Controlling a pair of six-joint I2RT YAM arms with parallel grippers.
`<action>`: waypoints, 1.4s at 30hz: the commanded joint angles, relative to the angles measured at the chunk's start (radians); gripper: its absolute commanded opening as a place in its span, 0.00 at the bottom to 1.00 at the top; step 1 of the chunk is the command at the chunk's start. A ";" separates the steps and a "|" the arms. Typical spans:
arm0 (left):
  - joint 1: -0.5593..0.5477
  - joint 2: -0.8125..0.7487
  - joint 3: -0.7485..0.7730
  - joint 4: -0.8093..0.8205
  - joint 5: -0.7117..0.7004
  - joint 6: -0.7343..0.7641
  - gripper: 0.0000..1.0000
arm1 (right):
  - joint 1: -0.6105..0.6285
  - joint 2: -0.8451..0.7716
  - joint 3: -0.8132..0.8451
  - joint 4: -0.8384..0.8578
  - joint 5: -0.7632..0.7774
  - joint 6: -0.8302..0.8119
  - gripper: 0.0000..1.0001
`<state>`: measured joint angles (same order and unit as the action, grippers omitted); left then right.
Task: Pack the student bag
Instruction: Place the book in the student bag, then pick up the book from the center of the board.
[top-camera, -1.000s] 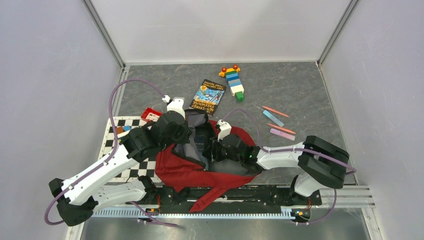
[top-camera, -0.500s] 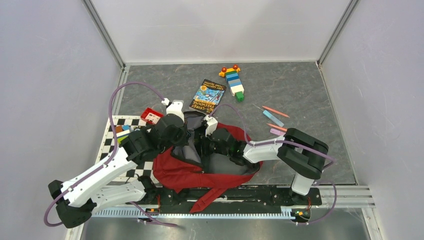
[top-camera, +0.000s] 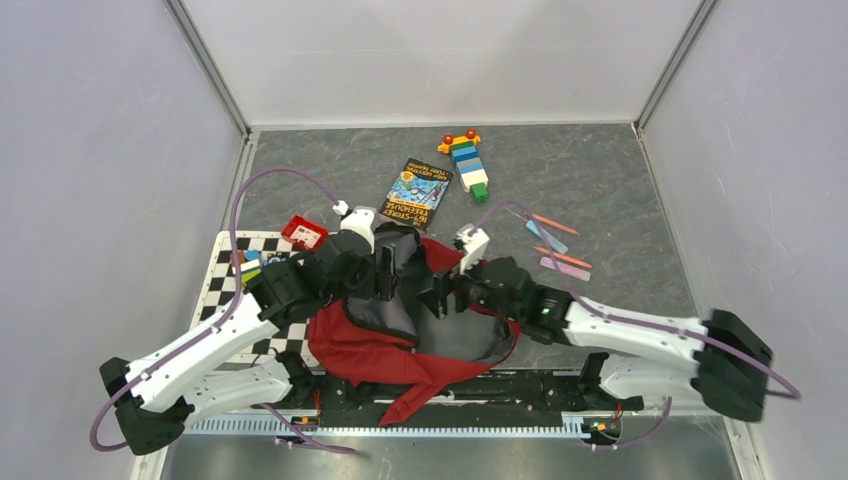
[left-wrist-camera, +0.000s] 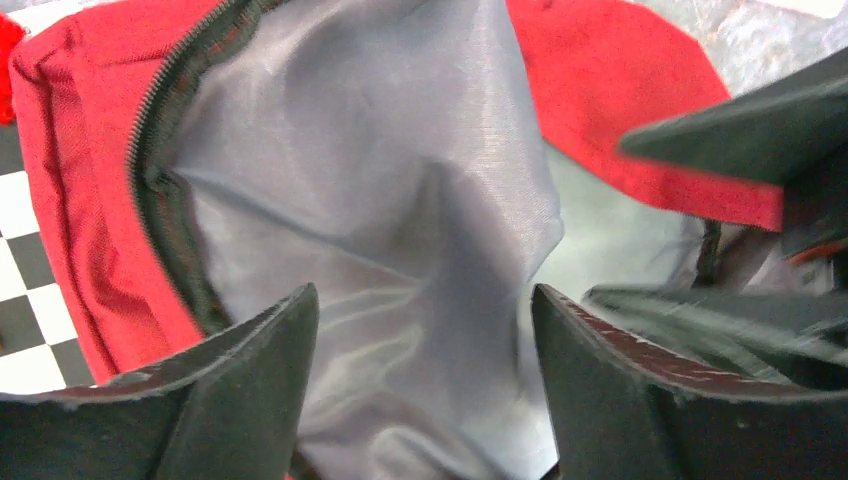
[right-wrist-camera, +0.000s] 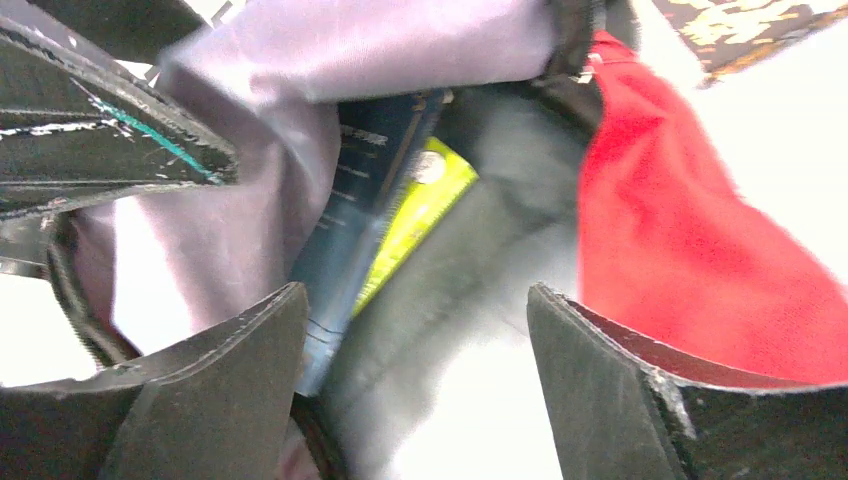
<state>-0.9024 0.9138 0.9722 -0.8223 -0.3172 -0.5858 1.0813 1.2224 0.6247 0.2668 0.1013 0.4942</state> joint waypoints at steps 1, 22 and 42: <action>0.005 0.017 0.074 0.012 0.072 0.068 0.93 | -0.093 -0.206 -0.047 -0.284 0.064 -0.087 0.88; 0.577 0.626 0.447 0.306 0.480 0.271 1.00 | -0.533 0.315 0.429 -0.294 -0.276 -0.065 0.94; 0.655 1.357 0.898 0.336 0.532 0.380 1.00 | -0.543 0.890 0.851 -0.212 -0.190 0.182 0.82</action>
<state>-0.2447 2.2330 1.7962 -0.5064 0.2127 -0.2653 0.5449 2.0869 1.4284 0.0208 -0.1406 0.6186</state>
